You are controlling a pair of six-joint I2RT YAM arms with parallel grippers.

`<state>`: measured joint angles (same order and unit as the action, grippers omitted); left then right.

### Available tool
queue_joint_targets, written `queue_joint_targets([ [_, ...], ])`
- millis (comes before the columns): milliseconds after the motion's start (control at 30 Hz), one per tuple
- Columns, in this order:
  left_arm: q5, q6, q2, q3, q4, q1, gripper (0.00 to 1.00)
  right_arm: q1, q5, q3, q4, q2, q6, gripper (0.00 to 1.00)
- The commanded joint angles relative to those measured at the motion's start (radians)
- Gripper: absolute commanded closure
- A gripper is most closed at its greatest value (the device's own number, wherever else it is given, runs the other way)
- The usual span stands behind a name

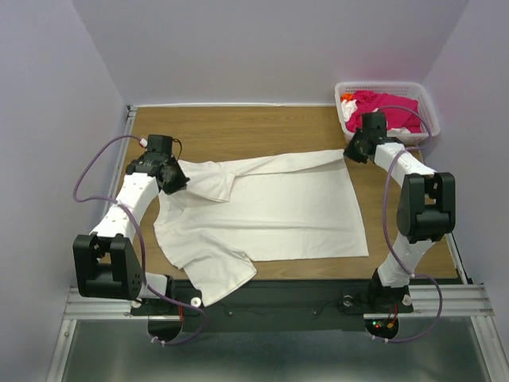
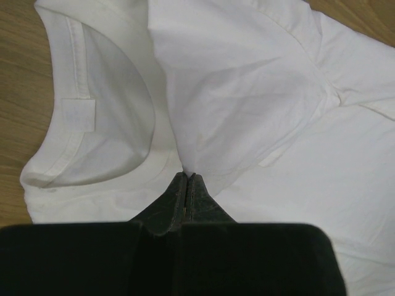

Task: Fold and stack the t-shirts
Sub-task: Fold the tshirt

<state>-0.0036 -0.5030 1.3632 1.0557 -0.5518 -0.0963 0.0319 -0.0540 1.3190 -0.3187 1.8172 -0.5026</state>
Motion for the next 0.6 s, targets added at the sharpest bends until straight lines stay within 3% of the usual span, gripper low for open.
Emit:
queue_joint_targets([
  [0, -0.001, -0.008, -0.042, 0.003, -0.025, 0.009, 1.00, -0.018, -0.024, 0.022, -0.013, -0.048, 0.022, 0.99],
  [433, -0.001, -0.035, -0.059, -0.108, 0.015, 0.009, 1.00, -0.027, -0.032, -0.009, -0.017, -0.038, 0.024, 0.99],
  [567, 0.060, -0.055, -0.047, -0.175, 0.050, 0.009, 1.00, -0.029, -0.007, -0.024, -0.019, -0.016, 0.015, 0.99],
])
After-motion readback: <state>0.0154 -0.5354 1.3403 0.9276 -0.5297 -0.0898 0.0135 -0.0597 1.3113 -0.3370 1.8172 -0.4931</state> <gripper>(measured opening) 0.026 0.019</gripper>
